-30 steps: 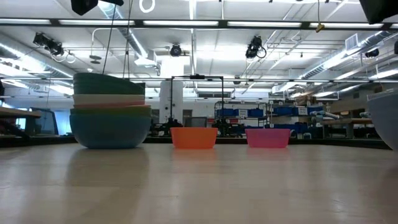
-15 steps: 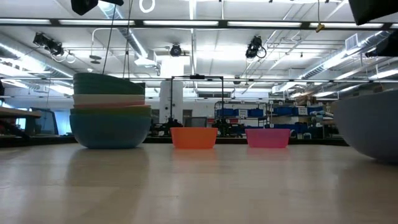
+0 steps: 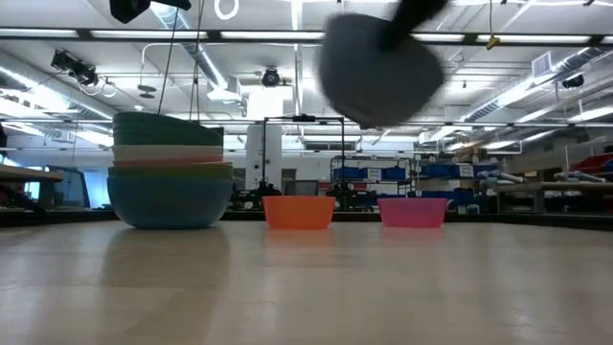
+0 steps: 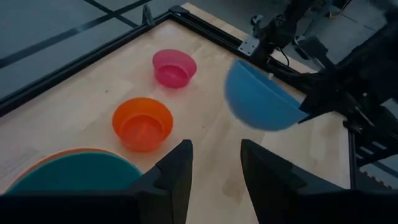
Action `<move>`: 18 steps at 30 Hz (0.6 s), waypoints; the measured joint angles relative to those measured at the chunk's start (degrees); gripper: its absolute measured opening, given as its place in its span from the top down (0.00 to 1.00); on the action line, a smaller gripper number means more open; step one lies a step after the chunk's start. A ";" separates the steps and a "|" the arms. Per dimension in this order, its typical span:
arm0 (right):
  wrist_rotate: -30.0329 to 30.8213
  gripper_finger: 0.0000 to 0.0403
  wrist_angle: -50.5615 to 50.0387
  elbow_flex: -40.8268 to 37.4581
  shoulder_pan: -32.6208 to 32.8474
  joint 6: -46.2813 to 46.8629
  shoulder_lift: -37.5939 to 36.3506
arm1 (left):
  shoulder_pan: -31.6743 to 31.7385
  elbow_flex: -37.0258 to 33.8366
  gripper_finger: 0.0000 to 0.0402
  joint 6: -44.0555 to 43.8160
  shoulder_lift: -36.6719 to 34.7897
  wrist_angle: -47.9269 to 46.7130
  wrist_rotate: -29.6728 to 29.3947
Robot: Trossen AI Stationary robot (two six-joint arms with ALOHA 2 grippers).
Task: Nest bowls inside each other
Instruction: Stack the blue bowl on top of the green bowl
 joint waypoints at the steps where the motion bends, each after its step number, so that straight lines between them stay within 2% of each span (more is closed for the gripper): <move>1: -0.69 1.00 3.11 0.75 -2.06 -3.80 0.00 | 0.00 -0.01 0.64 0.12 -0.13 0.00 -0.03; 6: -10.83 1.00 18.20 2.51 -12.15 -16.38 0.00 | -0.25 0.27 0.64 2.25 -1.99 2.67 -0.07; 11: -22.46 1.00 29.38 2.55 -19.80 -19.29 0.50 | -1.19 0.56 0.64 8.87 -6.07 12.46 -0.12; 18: -34.42 1.00 43.51 2.61 -25.09 -21.16 3.06 | -1.22 0.58 0.64 15.87 -9.65 20.87 -0.19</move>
